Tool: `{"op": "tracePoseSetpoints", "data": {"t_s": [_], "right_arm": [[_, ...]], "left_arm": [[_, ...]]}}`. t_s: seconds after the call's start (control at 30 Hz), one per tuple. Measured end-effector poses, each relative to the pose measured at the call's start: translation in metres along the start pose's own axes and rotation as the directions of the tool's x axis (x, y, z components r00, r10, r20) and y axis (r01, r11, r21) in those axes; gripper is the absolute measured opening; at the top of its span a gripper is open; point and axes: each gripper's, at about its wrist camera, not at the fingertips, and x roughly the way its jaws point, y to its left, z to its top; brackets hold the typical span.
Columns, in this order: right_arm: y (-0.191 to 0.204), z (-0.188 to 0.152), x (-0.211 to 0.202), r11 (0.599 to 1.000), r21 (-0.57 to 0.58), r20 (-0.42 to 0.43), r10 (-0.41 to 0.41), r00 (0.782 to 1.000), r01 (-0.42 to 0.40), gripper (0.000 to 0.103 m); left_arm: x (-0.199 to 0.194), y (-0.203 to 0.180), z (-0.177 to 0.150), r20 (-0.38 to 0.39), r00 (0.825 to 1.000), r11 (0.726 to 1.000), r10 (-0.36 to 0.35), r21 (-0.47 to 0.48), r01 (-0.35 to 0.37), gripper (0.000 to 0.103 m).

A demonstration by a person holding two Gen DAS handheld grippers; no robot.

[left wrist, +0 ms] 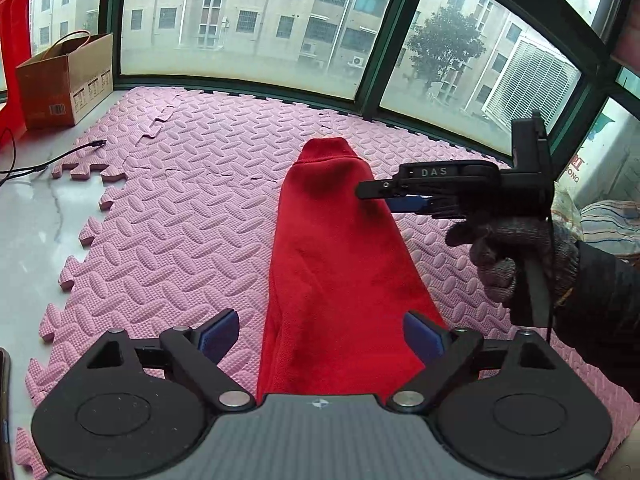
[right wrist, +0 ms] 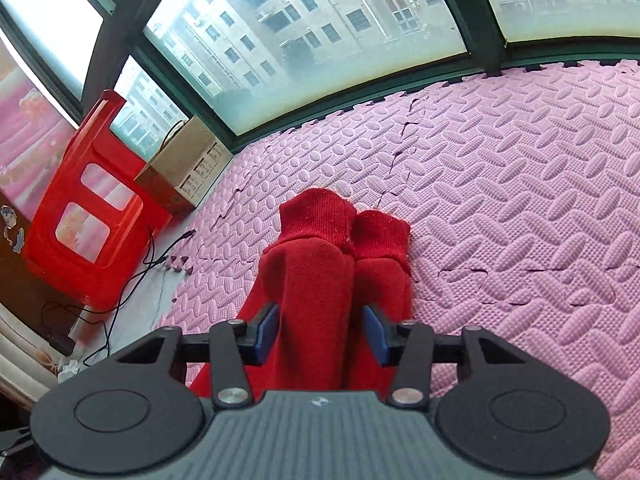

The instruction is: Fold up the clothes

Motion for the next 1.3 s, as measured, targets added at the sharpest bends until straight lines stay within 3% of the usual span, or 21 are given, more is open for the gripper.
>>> {"op": "tracePoseSetpoints", "data": {"t_s": [0.07, 0.17, 0.27, 0.33, 0.5, 0.63, 0.8, 0.9, 1.1, 1.3], "right_arm": [[-0.001, -0.001, 0.003, 1.0, 0.018, 0.006, -0.011, 1.0, 0.011, 0.024], [-0.001, -0.004, -0.002, 0.999, 0.031, 0.033, -0.025, 0.999, 0.024, 0.009], [0.0, -0.009, -0.017, 0.998, 0.051, 0.078, -0.028, 0.997, 0.024, 0.009], [-0.001, -0.011, -0.019, 0.997, 0.044, 0.086, -0.074, 0.994, 0.071, 0.009], [-0.006, -0.013, -0.013, 0.992, 0.063, 0.082, -0.114, 0.99, 0.109, 0.009], [0.003, -0.013, -0.023, 0.991, -0.003, 0.109, -0.133, 0.985, 0.134, 0.03], [0.026, -0.019, -0.041, 0.984, -0.13, 0.112, -0.11, 0.988, 0.124, 0.039], [0.042, -0.031, -0.046, 0.972, -0.221, 0.077, -0.067, 0.995, 0.083, 0.052], [0.077, -0.067, -0.04, 0.896, -0.442, -0.008, -0.048, 0.999, 0.04, 0.06], [0.077, -0.083, -0.029, 0.892, -0.448, -0.057, -0.093, 0.994, 0.058, 0.06]], "left_arm": [[0.001, -0.005, -0.002, -0.009, 1.0, 1.0, -0.023, 0.004, 0.023, 0.091], [0.001, -0.012, -0.006, -0.022, 0.998, 0.998, -0.06, 0.012, 0.06, 0.091], [0.001, -0.02, -0.011, -0.04, 0.993, 0.994, -0.11, 0.024, 0.111, 0.091], [0.004, -0.026, -0.016, -0.061, 0.989, 0.99, -0.133, 0.035, 0.135, 0.091], [0.009, -0.033, -0.022, -0.092, 0.985, 0.988, -0.144, 0.041, 0.148, 0.091], [0.005, -0.034, -0.027, -0.104, 0.982, 0.985, -0.159, 0.046, 0.164, 0.091], [-0.01, -0.029, -0.035, -0.095, 0.985, 0.988, -0.147, 0.029, 0.15, 0.091], [-0.025, -0.021, -0.041, -0.074, 0.99, 0.992, -0.124, 0.005, 0.124, 0.091], [-0.054, -0.002, -0.055, -0.042, 0.997, 0.996, -0.062, -0.061, 0.059, 0.091], [-0.078, 0.011, -0.073, -0.059, 0.997, 0.996, -0.046, -0.075, 0.041, 0.092]]}}
